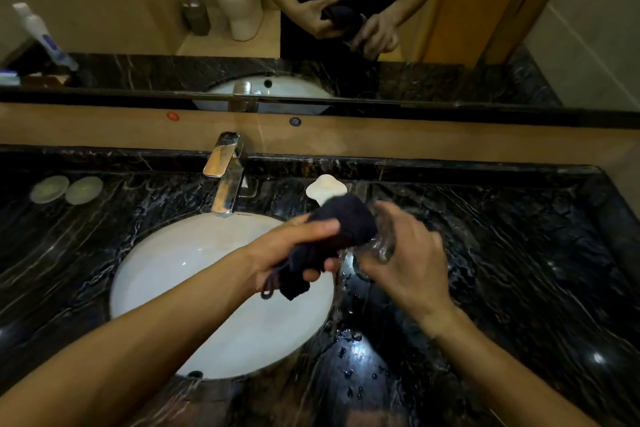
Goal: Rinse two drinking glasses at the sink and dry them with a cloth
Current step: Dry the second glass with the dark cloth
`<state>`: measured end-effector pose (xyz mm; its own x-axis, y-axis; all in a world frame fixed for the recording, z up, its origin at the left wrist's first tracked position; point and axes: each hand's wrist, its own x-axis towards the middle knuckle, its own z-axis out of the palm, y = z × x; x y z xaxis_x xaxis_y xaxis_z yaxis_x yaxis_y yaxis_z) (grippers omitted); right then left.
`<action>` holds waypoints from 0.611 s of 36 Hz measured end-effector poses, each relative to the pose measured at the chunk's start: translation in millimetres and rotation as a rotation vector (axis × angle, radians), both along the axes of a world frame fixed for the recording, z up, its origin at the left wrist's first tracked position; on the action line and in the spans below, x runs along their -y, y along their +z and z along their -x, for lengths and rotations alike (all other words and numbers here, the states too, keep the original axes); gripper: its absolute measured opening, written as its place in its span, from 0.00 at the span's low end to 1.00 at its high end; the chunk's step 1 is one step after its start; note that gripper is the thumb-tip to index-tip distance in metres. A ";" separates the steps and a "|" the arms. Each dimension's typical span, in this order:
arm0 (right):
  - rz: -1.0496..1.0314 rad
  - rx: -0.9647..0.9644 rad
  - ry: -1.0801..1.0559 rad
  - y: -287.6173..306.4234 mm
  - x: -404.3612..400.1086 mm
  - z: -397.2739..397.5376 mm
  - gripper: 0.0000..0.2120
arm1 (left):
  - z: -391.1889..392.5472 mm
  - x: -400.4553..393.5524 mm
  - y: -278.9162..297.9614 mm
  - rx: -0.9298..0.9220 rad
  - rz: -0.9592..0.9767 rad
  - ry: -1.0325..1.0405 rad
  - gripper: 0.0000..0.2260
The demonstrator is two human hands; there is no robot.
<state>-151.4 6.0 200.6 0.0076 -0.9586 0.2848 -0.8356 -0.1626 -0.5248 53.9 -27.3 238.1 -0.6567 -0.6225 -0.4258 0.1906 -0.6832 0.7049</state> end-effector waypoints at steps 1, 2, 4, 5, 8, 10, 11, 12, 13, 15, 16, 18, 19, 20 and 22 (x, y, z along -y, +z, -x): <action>-0.199 0.256 -0.041 2.3 -0.5 1.1 0.36 | -0.6 -1.4 2.3 0.007 0.007 0.073 0.27; -0.363 0.572 -0.071 3.3 -0.7 2.6 0.38 | 0.0 -2.6 3.8 0.049 0.009 0.155 0.29; -0.515 1.047 -0.088 1.7 -2.3 5.9 0.39 | 6.2 -5.6 1.4 0.177 0.101 0.372 0.29; -0.537 1.153 -0.085 -0.1 -3.0 6.1 0.38 | 11.0 -9.1 -2.1 0.277 0.227 0.479 0.25; -0.584 1.404 -0.058 -1.9 -5.2 -3.3 0.29 | 26.2 -30.1 -17.9 0.644 0.867 0.548 0.11; -0.551 1.516 -0.073 -0.6 -7.1 -12.6 0.23 | 37.1 -44.0 -29.3 0.709 1.101 0.487 0.15; -0.520 1.537 -0.108 0.2 -7.8 -17.0 0.22 | 43.5 -49.3 -33.4 0.718 1.139 0.483 0.16; -0.484 1.538 -0.151 1.7 -8.4 -22.3 0.23 | 49.6 -54.2 -37.1 0.716 1.142 0.488 0.18; -0.440 1.519 -0.196 2.5 -9.2 -26.9 0.26 | 55.2 -58.5 -39.4 0.720 1.128 0.498 0.18; -0.334 1.438 -0.270 4.5 -10.2 -34.3 0.30 | 63.0 -64.1 -42.0 0.738 1.093 0.508 0.20; -0.289 1.372 -0.302 5.0 -10.5 -36.7 0.30 | 66.3 -66.4 -43.7 0.751 1.081 0.499 0.21; -0.230 1.240 -0.347 3.7 -10.8 -39.2 0.29 | 71.4 -70.0 -47.3 0.747 1.056 0.503 0.22; -0.210 1.199 -0.350 2.5 -11.5 -40.1 0.31 | 73.1 -70.6 -48.7 0.724 1.020 0.529 0.21; -0.190 1.171 -0.342 1.2 -12.1 -41.3 0.32 | 74.3 -69.3 -49.2 0.693 0.958 0.566 0.20; -0.162 1.135 -0.321 -2.6 -13.5 -41.8 0.32 | 75.1 -64.1 -47.6 0.656 0.831 0.635 0.17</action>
<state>-109.6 19.5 198.0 -0.4177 -0.8959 -0.1512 0.1295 0.1060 -0.9859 -21.2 36.8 190.5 0.0496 -0.9919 0.1169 -0.2285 0.1026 0.9681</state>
